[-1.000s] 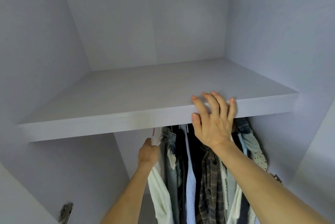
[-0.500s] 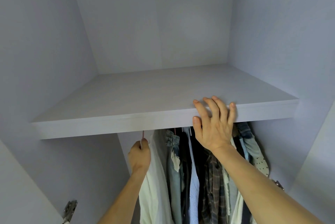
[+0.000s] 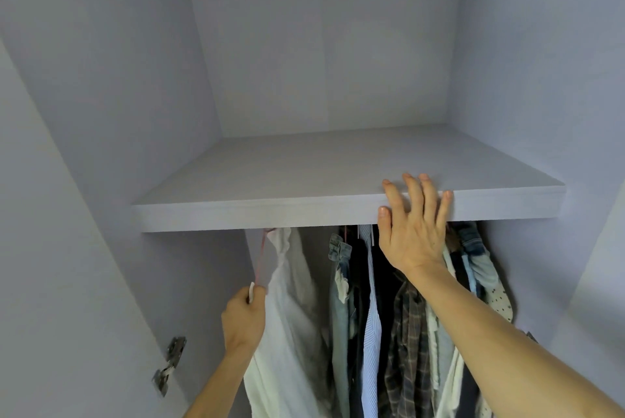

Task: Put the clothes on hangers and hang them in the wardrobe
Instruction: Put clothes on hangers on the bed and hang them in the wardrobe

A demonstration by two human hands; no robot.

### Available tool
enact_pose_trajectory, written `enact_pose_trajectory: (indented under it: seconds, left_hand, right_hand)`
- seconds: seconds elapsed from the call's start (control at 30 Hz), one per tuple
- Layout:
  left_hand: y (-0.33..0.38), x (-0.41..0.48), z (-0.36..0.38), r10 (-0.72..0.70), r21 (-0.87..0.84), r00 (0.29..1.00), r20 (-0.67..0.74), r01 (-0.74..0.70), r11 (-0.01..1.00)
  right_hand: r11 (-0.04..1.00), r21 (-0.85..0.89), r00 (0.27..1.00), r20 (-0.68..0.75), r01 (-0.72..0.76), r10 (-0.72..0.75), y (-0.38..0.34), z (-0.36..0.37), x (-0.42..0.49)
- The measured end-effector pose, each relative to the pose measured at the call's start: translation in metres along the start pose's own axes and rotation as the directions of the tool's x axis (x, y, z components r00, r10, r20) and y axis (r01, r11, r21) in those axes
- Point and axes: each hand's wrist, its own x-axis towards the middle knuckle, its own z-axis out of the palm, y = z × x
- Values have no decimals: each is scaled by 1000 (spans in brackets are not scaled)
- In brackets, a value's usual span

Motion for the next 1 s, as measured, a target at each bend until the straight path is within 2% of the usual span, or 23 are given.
enact_pose_trajectory:
  seconds: [0.13, 0.23, 0.27, 0.33, 0.37, 0.43, 0.53, 0.67, 0.73, 0.83, 0.9, 1.0]
  left_hand:
    - [-17, -46, -41, -26, -17, 999, 38, 26, 1000]
    - [-39, -78, -74, -60, 9, 998, 32, 59, 998]
    - [-47, -89, -86, -67, 18, 997, 28, 66, 998]
    - [-61, -111, -110, -67, 38, 998, 1, 67, 997]
    - [-67, -124, -123, -70, 67, 997, -19, 71, 995]
    - [-76, -151, -146, -87, 135, 995, -52, 93, 986]
    - [-90, -200, -176, -148, 198, 982, -114, 169, 966]
    - [-97, -283, -204, -257, 188, 929, -266, 312, 931]
    - [-96, -332, -215, -333, 158, 867, -372, 412, 897]
    - [-92, -407, -228, -427, 107, 756, -496, 541, 834]
    - [-88, -454, -233, -450, 112, 682, -576, 612, 783]
    - [-82, -512, -242, -424, 141, 576, -699, 692, 708]
  right_hand:
    - [990, 98, 995, 8, -97, 96, -16, -8, -15]
    - [956, 292, 1000, -19, -1, 7, -46, -10, -49]
    - [917, 398, 1000, 11, 15, -21, -60, -8, -66]
    - [777, 626, 977, 196, -62, -80, -92, -3, -105]
    - [700, 704, 942, 304, -123, -141, -109, -1, -124]
    - [581, 790, 852, 429, -193, -300, -140, 0, -156]
    - [447, 865, 678, 470, -228, -564, -184, -6, -194]
    - [318, 935, 443, 355, -157, -823, -234, -21, -245]
    - [239, 964, 328, 265, -119, -907, -255, -40, -270]
    - [123, 989, 190, 138, -87, -972, -282, -74, -308]
    - [43, 992, 100, 54, -116, -993, -295, -96, -337]
    - [-76, 981, 26, -72, -181, -997, -315, -138, -375]
